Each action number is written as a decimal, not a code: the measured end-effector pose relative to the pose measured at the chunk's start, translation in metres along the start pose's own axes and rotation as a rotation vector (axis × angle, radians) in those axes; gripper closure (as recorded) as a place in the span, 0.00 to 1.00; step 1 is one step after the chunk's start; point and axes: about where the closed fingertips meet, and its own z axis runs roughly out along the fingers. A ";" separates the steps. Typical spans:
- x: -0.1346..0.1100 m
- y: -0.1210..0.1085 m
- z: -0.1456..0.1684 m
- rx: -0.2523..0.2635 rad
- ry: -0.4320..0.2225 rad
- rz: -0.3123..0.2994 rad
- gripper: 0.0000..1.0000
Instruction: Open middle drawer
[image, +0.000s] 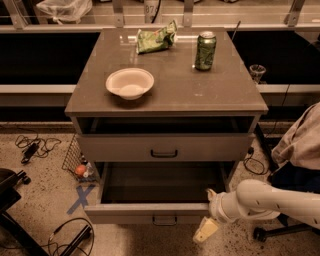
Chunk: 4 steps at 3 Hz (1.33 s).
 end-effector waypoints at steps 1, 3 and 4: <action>0.001 -0.001 -0.004 -0.009 0.049 -0.007 0.00; 0.011 0.011 -0.008 -0.052 0.206 -0.005 0.00; 0.008 0.021 -0.013 -0.036 0.185 -0.006 0.26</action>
Offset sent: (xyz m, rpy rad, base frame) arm -0.0429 -0.0281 0.0053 -0.3315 0.2306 0.0624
